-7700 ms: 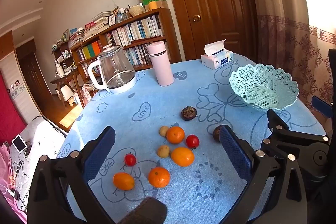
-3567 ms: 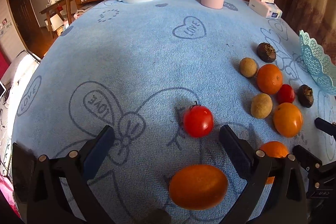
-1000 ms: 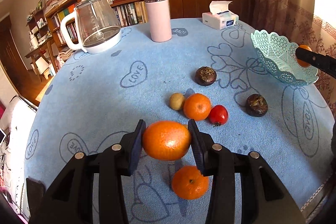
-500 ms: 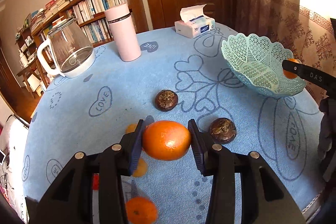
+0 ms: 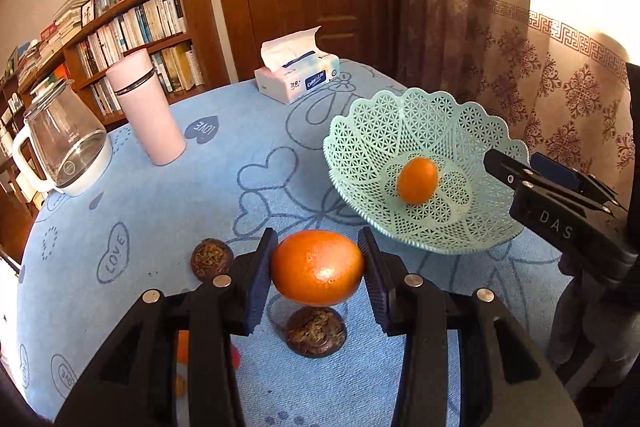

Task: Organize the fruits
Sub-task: 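Lower the orange into the green basket and open the right tool, then lower the held orange into the basket and open the left tool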

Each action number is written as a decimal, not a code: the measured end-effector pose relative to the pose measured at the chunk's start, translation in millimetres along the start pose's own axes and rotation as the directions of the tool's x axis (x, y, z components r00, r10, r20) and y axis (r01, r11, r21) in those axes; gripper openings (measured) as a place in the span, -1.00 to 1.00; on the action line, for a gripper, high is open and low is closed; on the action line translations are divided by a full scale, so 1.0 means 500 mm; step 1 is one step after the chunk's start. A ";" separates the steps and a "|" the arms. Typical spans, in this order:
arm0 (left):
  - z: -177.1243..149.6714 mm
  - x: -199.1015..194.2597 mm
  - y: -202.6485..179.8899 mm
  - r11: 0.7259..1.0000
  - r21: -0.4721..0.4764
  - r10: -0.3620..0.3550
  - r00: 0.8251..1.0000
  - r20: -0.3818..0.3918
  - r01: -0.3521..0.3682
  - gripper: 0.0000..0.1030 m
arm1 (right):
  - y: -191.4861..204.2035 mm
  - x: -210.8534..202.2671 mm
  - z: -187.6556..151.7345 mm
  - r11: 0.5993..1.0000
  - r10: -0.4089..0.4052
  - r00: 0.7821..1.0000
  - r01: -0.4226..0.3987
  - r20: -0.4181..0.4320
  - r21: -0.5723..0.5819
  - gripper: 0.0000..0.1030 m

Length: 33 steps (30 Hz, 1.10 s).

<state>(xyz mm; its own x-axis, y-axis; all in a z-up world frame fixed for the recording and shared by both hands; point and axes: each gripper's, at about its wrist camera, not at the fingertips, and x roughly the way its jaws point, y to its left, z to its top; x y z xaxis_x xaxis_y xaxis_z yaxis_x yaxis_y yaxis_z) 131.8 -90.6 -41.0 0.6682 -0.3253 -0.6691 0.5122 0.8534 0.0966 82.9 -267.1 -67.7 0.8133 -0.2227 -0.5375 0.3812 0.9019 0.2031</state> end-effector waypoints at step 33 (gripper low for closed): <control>0.052 0.067 -0.038 0.999 0.027 0.021 0.999 0.048 -0.022 0.79 | -0.028 -0.028 0.006 0.995 -0.091 0.991 0.085 0.094 0.060 0.53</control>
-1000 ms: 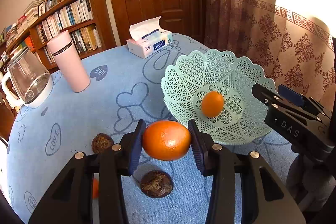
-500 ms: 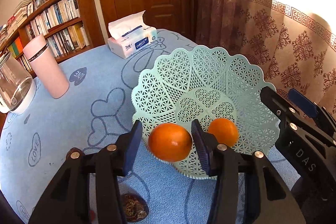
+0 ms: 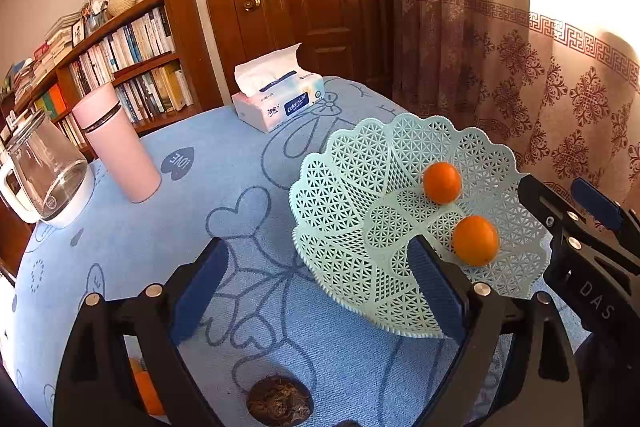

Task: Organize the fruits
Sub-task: 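Lower the held orange into the basket and open the left tool, then move the left tool back to the table toward a red tomato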

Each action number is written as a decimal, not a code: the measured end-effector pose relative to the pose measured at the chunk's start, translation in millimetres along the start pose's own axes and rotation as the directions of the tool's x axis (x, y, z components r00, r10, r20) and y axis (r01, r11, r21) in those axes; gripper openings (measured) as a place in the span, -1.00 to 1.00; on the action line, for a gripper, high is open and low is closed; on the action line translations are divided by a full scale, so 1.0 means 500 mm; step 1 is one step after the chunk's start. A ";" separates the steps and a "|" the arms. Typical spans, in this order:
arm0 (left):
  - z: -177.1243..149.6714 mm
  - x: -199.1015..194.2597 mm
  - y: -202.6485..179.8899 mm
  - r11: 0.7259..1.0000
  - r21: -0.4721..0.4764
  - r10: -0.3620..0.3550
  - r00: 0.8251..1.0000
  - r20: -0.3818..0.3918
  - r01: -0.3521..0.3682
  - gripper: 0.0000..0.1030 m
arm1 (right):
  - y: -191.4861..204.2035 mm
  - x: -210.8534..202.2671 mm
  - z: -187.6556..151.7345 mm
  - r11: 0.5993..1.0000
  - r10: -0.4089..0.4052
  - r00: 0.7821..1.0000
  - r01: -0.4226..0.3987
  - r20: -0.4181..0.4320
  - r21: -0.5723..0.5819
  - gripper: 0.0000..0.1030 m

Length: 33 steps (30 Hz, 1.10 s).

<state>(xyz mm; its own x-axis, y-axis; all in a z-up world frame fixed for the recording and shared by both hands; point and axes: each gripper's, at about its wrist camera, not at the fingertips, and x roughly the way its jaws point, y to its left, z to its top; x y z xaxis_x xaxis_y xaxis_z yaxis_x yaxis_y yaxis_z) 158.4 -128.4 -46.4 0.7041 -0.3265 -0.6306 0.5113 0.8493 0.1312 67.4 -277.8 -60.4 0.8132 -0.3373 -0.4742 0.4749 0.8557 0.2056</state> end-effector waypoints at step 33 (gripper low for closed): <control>-0.061 -0.109 0.102 0.951 -0.068 0.305 0.951 0.047 -0.302 0.80 | 0.042 -0.051 -0.004 0.980 0.187 0.979 -0.181 0.086 -0.079 0.69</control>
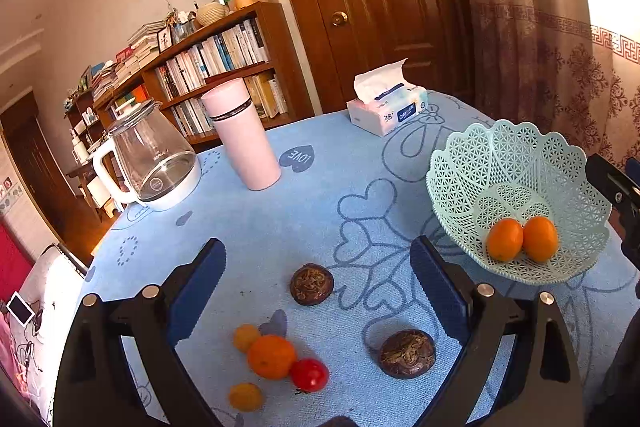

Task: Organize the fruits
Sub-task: 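Move the left tool back to the table toward a red tomato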

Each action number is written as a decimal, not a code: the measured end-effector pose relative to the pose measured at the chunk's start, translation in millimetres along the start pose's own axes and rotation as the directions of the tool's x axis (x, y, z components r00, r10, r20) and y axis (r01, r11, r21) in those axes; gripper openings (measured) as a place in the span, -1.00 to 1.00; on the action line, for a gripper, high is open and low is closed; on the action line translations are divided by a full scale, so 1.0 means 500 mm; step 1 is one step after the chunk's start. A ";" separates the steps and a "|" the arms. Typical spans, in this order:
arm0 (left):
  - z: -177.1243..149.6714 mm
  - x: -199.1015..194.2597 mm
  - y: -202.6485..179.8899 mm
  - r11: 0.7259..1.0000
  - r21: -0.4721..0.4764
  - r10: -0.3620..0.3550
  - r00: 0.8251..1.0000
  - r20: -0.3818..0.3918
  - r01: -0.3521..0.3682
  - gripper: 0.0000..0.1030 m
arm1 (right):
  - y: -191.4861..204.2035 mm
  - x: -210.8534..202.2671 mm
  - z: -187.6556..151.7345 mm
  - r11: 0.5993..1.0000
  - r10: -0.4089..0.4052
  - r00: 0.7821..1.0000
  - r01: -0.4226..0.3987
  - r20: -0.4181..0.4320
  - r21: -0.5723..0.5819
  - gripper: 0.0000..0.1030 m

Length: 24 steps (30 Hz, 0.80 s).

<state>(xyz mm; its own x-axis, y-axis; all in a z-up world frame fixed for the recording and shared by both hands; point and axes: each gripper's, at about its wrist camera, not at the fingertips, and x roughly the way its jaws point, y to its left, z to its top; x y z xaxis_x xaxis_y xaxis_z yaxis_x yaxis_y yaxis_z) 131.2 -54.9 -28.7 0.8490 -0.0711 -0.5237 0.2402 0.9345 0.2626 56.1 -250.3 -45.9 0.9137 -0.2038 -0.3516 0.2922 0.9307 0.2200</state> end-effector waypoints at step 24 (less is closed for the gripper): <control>-0.140 -0.068 0.301 0.960 -0.250 0.094 0.986 -0.136 -0.126 0.80 | 0.122 -0.035 -0.043 0.965 0.235 0.965 -0.246 -0.120 -0.089 0.68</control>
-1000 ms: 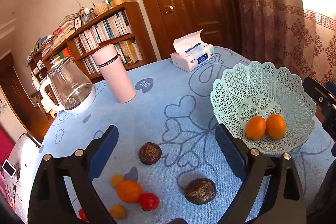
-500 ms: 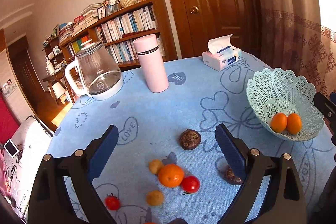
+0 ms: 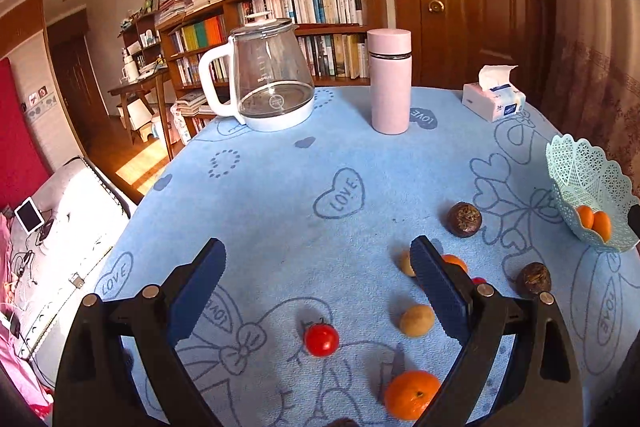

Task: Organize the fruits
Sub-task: 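Move the left tool back to the table toward a red tomato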

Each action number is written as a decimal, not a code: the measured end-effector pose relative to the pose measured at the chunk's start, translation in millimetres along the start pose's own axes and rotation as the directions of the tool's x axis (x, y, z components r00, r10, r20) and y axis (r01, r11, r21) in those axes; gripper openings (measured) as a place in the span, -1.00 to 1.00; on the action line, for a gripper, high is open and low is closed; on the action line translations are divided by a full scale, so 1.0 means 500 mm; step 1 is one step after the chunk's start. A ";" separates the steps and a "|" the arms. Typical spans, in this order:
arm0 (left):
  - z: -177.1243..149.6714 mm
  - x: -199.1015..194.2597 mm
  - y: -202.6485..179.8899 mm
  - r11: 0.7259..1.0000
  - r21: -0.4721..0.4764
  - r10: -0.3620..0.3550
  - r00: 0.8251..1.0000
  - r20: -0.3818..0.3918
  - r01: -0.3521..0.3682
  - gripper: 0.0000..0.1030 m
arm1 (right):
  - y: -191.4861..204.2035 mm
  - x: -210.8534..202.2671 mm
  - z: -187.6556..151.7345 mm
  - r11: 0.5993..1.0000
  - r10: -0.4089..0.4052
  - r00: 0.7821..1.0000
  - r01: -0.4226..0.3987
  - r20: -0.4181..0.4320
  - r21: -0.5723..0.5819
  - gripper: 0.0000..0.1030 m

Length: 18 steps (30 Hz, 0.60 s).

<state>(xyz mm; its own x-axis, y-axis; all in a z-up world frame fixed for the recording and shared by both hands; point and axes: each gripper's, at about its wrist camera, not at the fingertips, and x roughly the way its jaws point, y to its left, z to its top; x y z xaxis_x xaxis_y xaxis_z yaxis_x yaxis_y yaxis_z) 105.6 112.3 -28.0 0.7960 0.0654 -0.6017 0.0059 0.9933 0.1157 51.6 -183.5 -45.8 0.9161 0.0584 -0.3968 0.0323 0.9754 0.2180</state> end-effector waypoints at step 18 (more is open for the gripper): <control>-0.105 0.068 0.027 0.993 -0.032 -0.114 0.978 -0.176 0.110 0.35 | 0.055 0.031 -0.043 0.996 0.056 0.991 -0.064 -0.121 -0.063 0.68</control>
<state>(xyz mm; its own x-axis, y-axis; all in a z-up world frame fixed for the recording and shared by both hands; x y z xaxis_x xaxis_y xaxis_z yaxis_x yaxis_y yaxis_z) 101.0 133.0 -88.7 0.6709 -0.0327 -0.7408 0.0745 0.9969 0.0235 58.1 -151.2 -65.2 0.8611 0.1388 -0.4891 -0.0520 0.9810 0.1868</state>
